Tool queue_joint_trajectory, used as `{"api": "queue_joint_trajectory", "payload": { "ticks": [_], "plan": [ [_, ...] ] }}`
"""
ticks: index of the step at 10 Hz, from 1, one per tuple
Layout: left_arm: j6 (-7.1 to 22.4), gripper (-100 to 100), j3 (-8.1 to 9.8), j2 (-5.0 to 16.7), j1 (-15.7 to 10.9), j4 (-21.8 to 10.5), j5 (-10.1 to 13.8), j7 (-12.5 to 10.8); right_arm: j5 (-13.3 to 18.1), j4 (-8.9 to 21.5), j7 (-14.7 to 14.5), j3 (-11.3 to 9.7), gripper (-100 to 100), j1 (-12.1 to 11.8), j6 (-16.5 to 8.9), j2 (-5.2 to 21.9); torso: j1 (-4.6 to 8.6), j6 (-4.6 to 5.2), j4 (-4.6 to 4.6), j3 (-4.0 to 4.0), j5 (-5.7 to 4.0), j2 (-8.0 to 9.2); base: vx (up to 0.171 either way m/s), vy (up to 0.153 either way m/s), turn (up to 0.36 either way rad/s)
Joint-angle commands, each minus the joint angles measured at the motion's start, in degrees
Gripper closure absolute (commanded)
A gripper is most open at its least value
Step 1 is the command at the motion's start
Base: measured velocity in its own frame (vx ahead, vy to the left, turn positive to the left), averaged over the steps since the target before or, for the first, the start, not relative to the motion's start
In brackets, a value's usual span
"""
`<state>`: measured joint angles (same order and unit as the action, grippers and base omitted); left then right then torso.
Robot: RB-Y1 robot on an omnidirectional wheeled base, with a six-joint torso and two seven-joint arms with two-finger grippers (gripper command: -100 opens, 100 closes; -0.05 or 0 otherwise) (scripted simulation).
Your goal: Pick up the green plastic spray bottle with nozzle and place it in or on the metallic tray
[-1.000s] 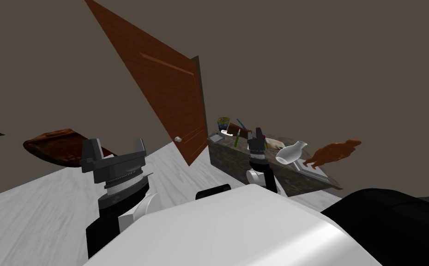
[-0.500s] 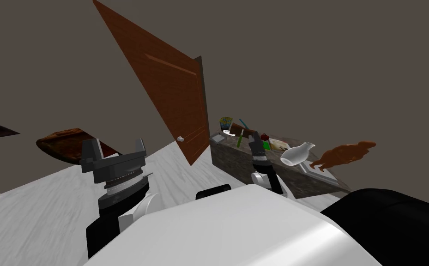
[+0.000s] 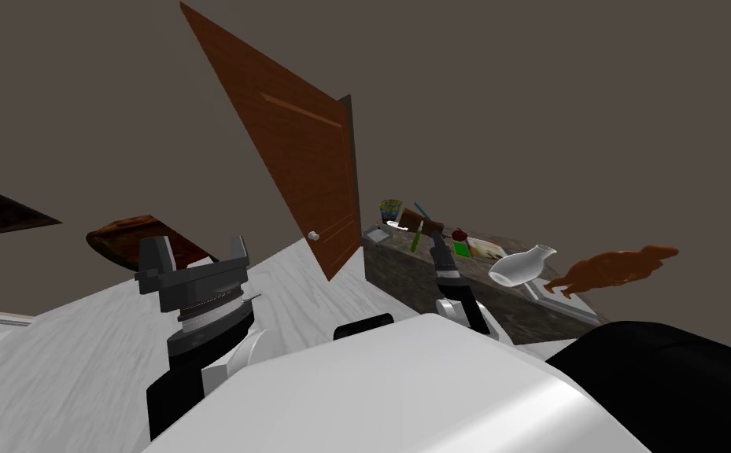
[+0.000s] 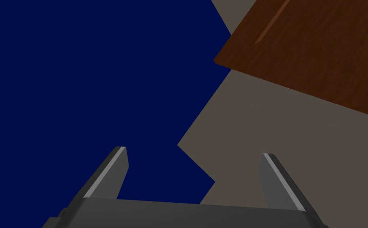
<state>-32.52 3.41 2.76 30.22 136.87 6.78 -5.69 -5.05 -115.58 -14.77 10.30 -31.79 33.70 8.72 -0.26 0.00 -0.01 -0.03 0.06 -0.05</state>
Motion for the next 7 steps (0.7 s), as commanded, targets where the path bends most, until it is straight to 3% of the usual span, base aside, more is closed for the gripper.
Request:
{"api": "queue_joint_trajectory", "payload": {
  "ticks": [1, 4, 5, 7],
  "plan": [
    [0.0, 0, 0.00, 0.0, 0.0, 0.0, 0.0, 0.0, 0.7, 2.5, -1.5, 1.2, -100, -0.2, -0.1, -0.3, 0.00, 0.00, 0.00, 0.00, 0.00, 0.00, 0.022, 0.073, 0.050],
    [0.0, 0, 0.00, 0.0, 0.0, 0.0, 0.0, 0.0, 2.0, 6.4, -3.8, 3.9, -100, -0.8, -1.0, -0.3, -0.02, 0.00, -0.01, -0.03, 0.01, -0.06, 0.033, 0.078, 0.027],
    [0.0, 0, 0.00, 0.0, 0.0, 0.0, 0.0, 0.0, 3.2, 8.9, -5.5, 5.7, -100, -1.0, -2.0, -0.2, -0.04, 0.00, -0.02, -0.05, 0.01, -0.08, 0.063, 0.101, 0.002],
    [0.0, 0, 0.00, 0.0, 0.0, 0.0, 0.0, 0.0, 4.8, 11.3, -7.4, 7.5, -100, -0.8, -3.4, 0.3, -0.13, 0.01, -0.06, -0.16, 0.03, -0.28, 0.115, 0.112, -0.036]
  ]
}}
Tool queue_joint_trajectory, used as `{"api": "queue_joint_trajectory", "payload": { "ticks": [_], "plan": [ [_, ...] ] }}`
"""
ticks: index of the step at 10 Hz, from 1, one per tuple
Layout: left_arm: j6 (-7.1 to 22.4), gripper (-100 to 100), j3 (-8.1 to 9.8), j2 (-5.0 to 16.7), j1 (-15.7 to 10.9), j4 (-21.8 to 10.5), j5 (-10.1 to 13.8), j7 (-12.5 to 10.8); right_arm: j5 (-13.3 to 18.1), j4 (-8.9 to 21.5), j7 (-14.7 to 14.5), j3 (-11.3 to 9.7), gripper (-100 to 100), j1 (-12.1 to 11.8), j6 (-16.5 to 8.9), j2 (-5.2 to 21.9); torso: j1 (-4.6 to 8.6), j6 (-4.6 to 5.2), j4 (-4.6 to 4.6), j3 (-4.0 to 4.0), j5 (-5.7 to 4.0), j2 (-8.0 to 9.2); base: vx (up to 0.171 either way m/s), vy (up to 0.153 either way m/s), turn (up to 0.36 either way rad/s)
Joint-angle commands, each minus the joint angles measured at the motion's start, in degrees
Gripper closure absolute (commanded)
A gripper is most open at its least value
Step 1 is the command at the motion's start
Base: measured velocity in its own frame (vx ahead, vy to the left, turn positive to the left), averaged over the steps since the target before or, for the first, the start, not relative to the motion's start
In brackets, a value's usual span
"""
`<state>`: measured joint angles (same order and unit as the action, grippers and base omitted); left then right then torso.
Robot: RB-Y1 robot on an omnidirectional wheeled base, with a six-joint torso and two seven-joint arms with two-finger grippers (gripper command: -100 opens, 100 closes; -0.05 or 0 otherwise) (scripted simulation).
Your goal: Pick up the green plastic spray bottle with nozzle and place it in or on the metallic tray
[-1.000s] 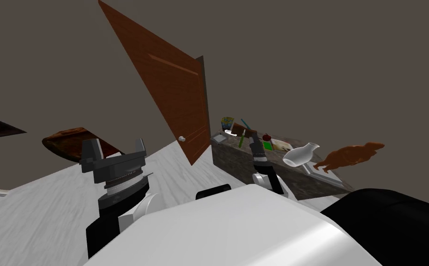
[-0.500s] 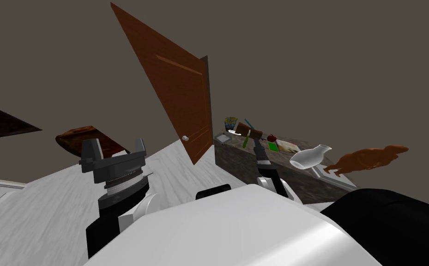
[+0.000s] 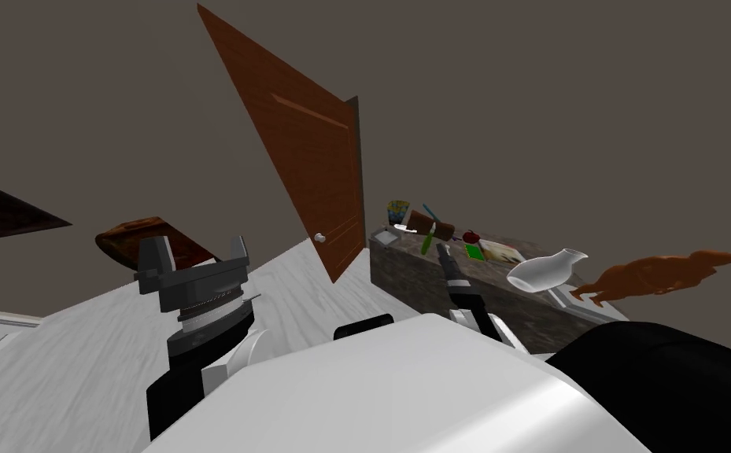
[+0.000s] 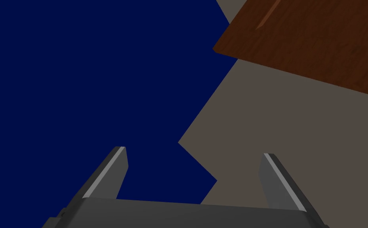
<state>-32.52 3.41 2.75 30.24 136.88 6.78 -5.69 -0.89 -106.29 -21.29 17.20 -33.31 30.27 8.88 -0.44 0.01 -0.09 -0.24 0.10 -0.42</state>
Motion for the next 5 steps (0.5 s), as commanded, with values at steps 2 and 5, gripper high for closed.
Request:
{"api": "queue_joint_trajectory", "payload": {
  "ticks": [2, 5],
  "plan": [
    [0.0, 0, 0.00, 0.0, 0.0, 0.0, 0.0, 0.0, 1.5, 3.2, -1.9, 1.5, -100, 0.9, -0.8, 0.5, 0.08, -0.02, 0.01, 0.02, -0.01, 0.05, 0.087, 0.076, -0.035],
    [0.0, 0, 0.00, 0.0, 0.0, 0.0, 0.0, 0.0, 4.6, 6.5, -4.9, 4.1, -100, 1.8, -4.0, 2.0, 0.07, 0.00, 0.00, -0.01, -0.02, -0.02, 0.118, 0.092, -0.095]
  ]
}}
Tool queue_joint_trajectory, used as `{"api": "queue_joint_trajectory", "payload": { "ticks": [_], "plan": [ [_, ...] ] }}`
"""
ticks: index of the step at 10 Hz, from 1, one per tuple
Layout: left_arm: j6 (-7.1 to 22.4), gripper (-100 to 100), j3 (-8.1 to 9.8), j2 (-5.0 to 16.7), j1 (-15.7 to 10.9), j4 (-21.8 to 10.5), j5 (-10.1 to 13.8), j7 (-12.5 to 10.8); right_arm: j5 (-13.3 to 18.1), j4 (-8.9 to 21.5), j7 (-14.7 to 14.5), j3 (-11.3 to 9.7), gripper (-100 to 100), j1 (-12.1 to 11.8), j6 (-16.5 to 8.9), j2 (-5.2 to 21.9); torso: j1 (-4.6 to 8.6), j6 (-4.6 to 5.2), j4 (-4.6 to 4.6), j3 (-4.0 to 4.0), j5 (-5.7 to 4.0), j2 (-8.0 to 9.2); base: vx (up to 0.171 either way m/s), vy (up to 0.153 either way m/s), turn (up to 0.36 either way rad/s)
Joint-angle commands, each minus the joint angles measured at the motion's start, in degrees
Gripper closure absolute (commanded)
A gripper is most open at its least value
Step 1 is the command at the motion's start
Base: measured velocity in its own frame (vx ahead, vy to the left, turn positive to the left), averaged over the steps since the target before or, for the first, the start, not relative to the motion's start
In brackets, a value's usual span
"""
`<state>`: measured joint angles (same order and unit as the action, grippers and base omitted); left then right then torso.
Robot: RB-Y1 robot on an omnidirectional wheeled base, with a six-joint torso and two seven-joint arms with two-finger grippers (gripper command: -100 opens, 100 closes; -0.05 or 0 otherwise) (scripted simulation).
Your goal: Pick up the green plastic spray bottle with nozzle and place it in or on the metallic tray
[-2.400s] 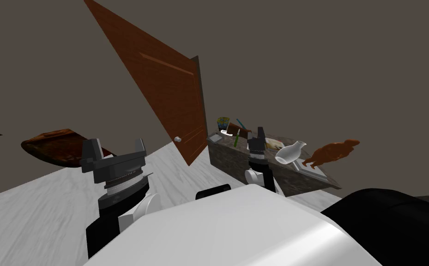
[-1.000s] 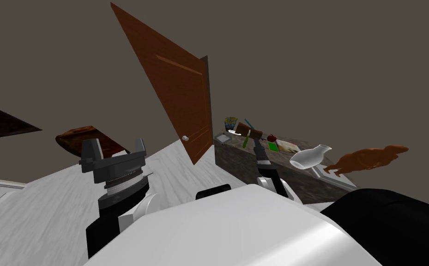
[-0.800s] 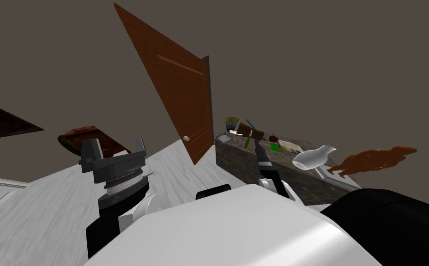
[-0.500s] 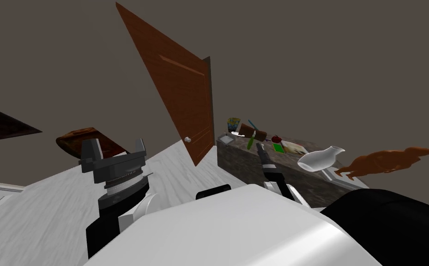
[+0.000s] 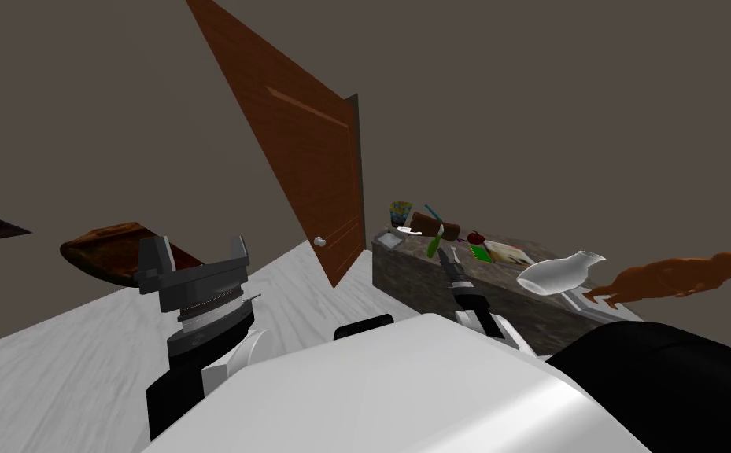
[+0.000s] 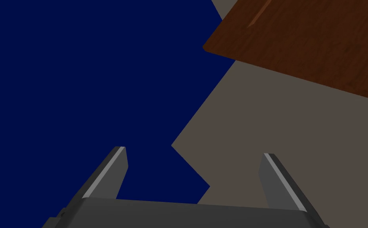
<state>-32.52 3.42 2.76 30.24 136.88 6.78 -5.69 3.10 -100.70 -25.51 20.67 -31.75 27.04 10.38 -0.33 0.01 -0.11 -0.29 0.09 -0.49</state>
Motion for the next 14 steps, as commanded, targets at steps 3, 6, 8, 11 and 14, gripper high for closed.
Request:
{"api": "queue_joint_trajectory", "payload": {
  "ticks": [3, 6, 8, 11, 14],
  "plan": [
    [0.0, 0, 0.00, 0.0, 0.0, 0.0, 0.0, 0.0, 4.2, 3.9, -3.9, 3.2, -100, 1.5, -4.5, 2.5, -0.16, 0.00, -0.03, -0.08, 0.02, -0.15, 0.170, 0.129, -0.140],
    [0.0, 0, 0.00, 0.0, 0.0, 0.0, 0.0, 0.0, 8.0, 6.4, -7.0, 5.5, -100, 3.1, -8.5, 4.8, 0.06, 0.00, -0.04, -0.09, -0.01, -0.16, 0.161, 0.091, -0.160],
    [0.0, 0, 0.00, 0.0, 0.0, 0.0, 0.0, 0.0, 10.3, 7.9, -8.9, 6.9, -100, 4.1, -11.0, 6.4, 0.08, -0.01, -0.04, -0.09, -0.02, -0.14, 0.155, 0.103, -0.143],
    [0.0, 0, 0.00, 0.0, 0.0, 0.0, 0.0, 0.0, 13.4, 9.7, -11.4, 8.6, -100, 5.3, -14.2, 8.9, -0.05, -0.02, -0.03, -0.07, 0.01, -0.10, 0.134, 0.119, -0.137],
    [0.0, 0, 0.00, 0.0, 0.0, 0.0, 0.0, 0.0, 16.2, 11.3, -13.7, 10.1, -100, 6.5, -16.9, 11.6, 0.10, -0.01, -0.01, -0.02, -0.02, -0.02, 0.120, 0.091, -0.105]
  ]
}}
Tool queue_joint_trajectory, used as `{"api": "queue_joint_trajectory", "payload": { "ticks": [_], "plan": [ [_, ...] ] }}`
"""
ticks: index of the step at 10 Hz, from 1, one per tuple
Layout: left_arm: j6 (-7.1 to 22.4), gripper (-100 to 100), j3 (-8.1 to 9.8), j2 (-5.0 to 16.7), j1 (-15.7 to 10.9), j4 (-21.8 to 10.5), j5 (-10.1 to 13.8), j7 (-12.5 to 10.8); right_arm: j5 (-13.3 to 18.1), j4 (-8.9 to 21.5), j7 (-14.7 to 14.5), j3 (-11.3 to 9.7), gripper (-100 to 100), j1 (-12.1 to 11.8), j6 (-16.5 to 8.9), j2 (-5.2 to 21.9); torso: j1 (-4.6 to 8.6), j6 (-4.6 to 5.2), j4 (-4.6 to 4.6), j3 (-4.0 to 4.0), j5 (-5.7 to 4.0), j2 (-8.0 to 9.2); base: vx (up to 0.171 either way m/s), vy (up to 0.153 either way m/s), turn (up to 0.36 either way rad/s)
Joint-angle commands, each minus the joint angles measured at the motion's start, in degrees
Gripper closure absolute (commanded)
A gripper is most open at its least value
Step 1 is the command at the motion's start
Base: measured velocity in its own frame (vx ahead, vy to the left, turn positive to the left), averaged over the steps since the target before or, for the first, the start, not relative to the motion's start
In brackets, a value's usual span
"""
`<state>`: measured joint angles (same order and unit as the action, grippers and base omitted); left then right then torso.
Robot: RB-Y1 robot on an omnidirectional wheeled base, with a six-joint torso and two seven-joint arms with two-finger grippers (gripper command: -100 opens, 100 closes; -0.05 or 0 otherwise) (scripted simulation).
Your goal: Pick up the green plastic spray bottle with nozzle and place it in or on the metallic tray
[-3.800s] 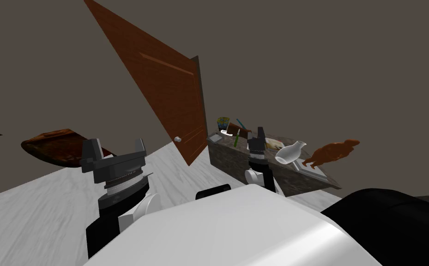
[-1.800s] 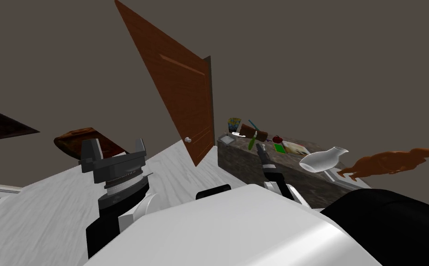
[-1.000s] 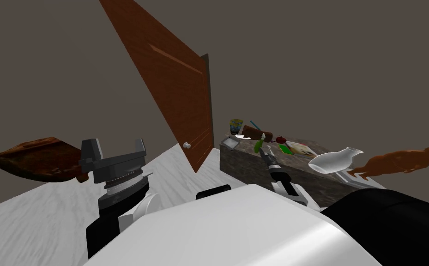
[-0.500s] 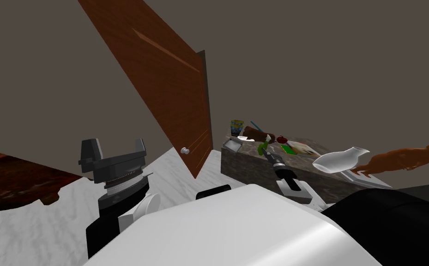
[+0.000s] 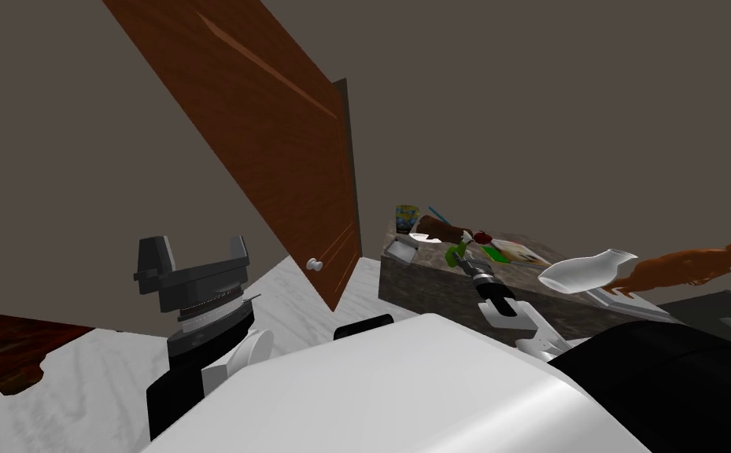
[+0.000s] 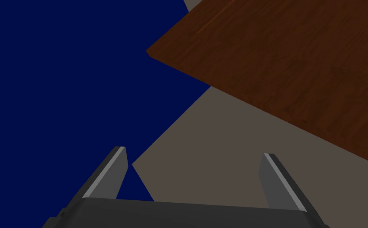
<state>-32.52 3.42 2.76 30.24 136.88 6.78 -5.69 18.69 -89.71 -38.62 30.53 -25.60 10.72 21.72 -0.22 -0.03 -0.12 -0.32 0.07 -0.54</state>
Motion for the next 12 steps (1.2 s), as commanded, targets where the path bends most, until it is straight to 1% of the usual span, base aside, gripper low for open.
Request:
{"api": "queue_joint_trajectory", "payload": {
  "ticks": [1, 2, 3, 4, 8, 9, 10, 11, 12],
  "plan": [
    [0.0, 0, 0.00, 0.0, 0.0, 0.0, 0.0, 0.0, 0.0, 0.0, 0.0, 0.0, -100, 0.0, 0.0, 0.0, 0.00, 0.00, 0.00, 0.00, 0.00, 0.00, 0.056, 0.039, -0.014],
    [0.0, 0, 0.00, 0.0, 0.0, 0.0, 0.0, 0.0, 0.1, 0.0, -0.1, 0.0, 0, 0.1, -0.3, 0.1, 0.18, 0.00, 0.03, 0.10, -0.04, 0.20, 0.010, 0.008, 0.002],
    [0.0, 0, 0.00, 0.0, 0.0, 0.0, 0.0, 0.0, 0.1, 0.0, -0.1, 0.0, -100, 0.1, -0.2, 0.1, 0.30, 0.01, 0.07, 0.20, -0.07, 0.37, 0.005, 0.003, 0.000],
    [0.0, 0, 0.00, 0.0, 0.0, 0.0, 0.0, 0.0, 0.1, 0.0, -0.1, 0.0, 100, 0.1, -0.2, 0.1, 0.35, 0.01, 0.09, 0.25, -0.08, 0.44, 0.000, 0.000, 0.000],
    [0.0, 0, 0.00, 0.0, 0.0, 0.0, 0.0, 0.0, 0.1, 0.0, -0.1, 0.0, 100, 0.1, -0.2, 0.1, 0.38, 0.01, 0.10, 0.27, -0.11, 0.48, 0.000, 0.000, 0.000],
    [0.0, 0, 0.00, 0.0, 0.0, 0.0, 0.0, 0.0, 0.1, 0.0, -0.1, 0.0, 0, 0.1, -0.2, 0.1, 0.38, 0.00, 0.10, 0.27, -0.10, 0.48, 0.000, 0.000, 0.000],
    [0.0, 0, 0.00, 0.0, 0.0, 0.0, 0.0, 0.0, 0.1, 0.0, -0.1, 0.0, 100, 0.1, -0.2, 0.1, 0.37, 0.00, 0.10, 0.28, -0.10, 0.49, 0.000, 0.000, 0.000],
    [0.0, 0, 0.00, 0.0, 0.0, 0.0, 0.0, 0.0, 0.1, 0.0, -0.1, 0.0, 0, 0.1, -0.2, 0.1, 0.38, 0.01, 0.10, 0.28, -0.10, 0.49, 0.000, 0.000, 0.000],
    [0.0, 0, 0.00, 0.0, 0.0, 0.0, 0.0, 0.0, -0.9, -0.6, -0.1, 0.3, 100, -1.5, -0.4, -0.4, 0.37, 0.00, 0.10, 0.28, -0.10, 0.49, 0.007, 0.050, 0.024]
  ]
}}
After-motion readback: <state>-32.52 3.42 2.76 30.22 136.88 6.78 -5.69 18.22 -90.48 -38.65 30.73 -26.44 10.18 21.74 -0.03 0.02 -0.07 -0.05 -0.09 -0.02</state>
